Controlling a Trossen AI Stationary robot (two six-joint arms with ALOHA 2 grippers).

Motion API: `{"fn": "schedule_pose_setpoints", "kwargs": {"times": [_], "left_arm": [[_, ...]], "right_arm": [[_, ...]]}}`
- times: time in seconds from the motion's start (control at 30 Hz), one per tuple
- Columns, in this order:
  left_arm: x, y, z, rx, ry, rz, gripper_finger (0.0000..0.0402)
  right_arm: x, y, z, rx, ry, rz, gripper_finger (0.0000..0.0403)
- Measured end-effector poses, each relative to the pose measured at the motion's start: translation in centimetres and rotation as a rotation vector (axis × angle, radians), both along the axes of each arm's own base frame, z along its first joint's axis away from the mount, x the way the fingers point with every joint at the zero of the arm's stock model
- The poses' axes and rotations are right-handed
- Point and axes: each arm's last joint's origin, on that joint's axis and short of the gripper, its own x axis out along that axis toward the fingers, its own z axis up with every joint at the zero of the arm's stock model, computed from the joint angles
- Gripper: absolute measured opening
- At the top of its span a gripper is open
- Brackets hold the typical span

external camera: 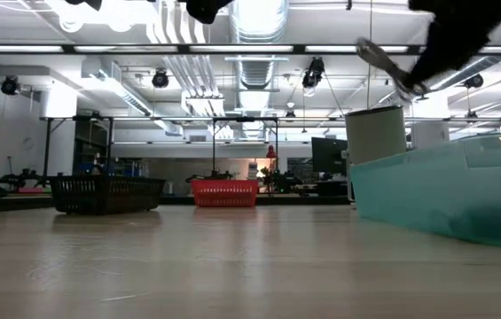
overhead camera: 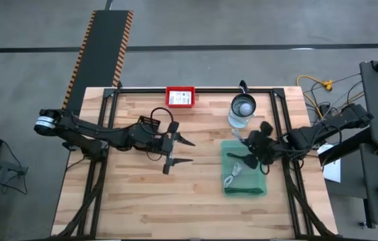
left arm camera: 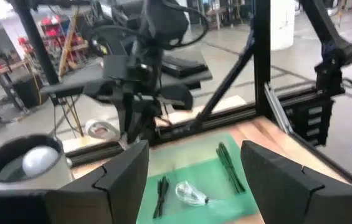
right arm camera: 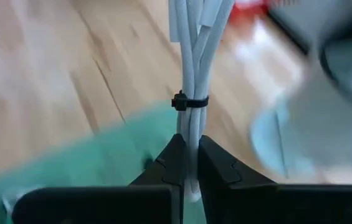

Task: Pick and place items into bin
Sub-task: Put the white charger cable into the green bin

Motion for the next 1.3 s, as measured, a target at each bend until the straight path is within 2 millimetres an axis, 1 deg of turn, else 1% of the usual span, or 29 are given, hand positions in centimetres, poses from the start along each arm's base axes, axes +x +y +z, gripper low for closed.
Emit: {"fn": "schedule_pose_setpoints", "kwargs": {"times": [0.1, 0.2, 0.3, 0.43, 0.57, 0.87, 1.07, 1.3], "left_arm": [[0.0, 0.0, -0.2, 0.002, 0.015, 0.001, 0.0237], [0.0, 0.0, -0.1, 0.01, 0.011, 0.006, 0.0237], [0.0, 0.1, -0.2, 0.012, 0.014, 0.032, 0.0238], [0.0, 0.2, -0.2, 0.015, 0.015, 0.079, 0.0238], [0.0, 0.4, -0.2, 0.017, 0.018, 0.11, 0.0238], [0.0, 0.5, -0.3, 0.02, 0.029, 0.159, 0.0238], [0.0, 0.6, -0.4, 0.021, 0.035, 0.186, 0.0238], [0.0, 0.8, -0.8, 0.034, 0.079, 0.263, 0.0238]], "right_arm": [[-1.5, -0.5, -0.6, 0.081, 0.108, -0.074, 0.0013], [-2.1, -0.4, -1.1, 0.153, 0.204, -0.074, 0.0013], [-1.9, -0.1, -1.7, 0.188, 0.277, -0.039, 0.0013], [-1.2, 0.2, -2.6, 0.168, 0.35, -0.028, 0.0013], [-0.6, 0.6, -3.6, 0.19, 0.437, -0.016, 0.0013], [0.8, 1.2, -5.9, 0.083, 0.597, 0.04, 0.0013], [1.2, 1.3, -6.7, 0.023, 0.657, 0.077, 0.0013], [1.8, 0.9, -7.5, -0.057, 0.713, 0.104, 0.0013]]}}
